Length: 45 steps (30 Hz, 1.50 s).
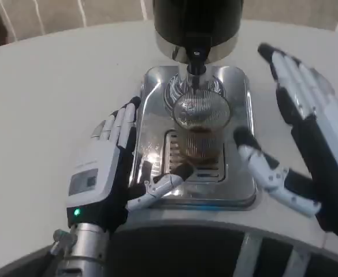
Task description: Grasp the cup under the faucet to collect the drink, then remove the cup.
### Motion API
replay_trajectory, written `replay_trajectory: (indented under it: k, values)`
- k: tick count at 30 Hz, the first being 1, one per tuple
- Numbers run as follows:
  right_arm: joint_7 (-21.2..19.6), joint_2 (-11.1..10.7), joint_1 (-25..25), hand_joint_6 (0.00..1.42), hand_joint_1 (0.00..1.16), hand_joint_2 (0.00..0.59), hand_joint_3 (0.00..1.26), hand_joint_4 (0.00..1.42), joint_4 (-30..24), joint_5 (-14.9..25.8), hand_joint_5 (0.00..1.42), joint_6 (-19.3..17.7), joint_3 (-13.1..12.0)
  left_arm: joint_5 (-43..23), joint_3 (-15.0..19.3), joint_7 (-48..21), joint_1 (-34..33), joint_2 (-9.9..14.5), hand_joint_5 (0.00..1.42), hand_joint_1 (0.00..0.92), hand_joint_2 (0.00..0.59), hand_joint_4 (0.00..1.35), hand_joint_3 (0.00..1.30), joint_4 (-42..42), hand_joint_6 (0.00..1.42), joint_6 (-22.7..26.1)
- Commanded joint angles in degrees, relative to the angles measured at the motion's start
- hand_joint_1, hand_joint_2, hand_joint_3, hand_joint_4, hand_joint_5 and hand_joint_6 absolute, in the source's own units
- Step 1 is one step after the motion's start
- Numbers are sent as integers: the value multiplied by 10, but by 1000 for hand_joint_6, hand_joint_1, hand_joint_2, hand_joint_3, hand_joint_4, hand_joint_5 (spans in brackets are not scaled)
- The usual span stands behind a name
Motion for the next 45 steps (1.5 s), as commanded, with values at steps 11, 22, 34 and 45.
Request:
replay_trajectory:
  k: [11, 22, 34, 45]
  values:
    - [-30, -24, 160, 0, 617, 373, 0, 0, -44, -79, 0, -55, -30, -20, -14, 9, -53, -22, 40, 28, 63, 0, 0, 71, 73, -23]
    - [-76, -39, 269, 0, 759, 303, 0, 0, -18, -49, 0, -118, -69, -52, -7, 34, -96, -42, 45, 73, 62, 0, 0, 142, 76, -72]
    - [-61, -55, 281, 0, 729, 291, 0, 0, 1, -40, 0, -141, -74, -91, -6, 41, -150, -62, 72, 85, 59, 0, 0, 241, 102, -137]
    - [-56, -39, 309, 0, 730, 286, 0, 0, -27, -54, 0, -142, -68, -87, -20, 34, -175, -65, 100, 234, 53, 0, 0, 289, 148, -190]
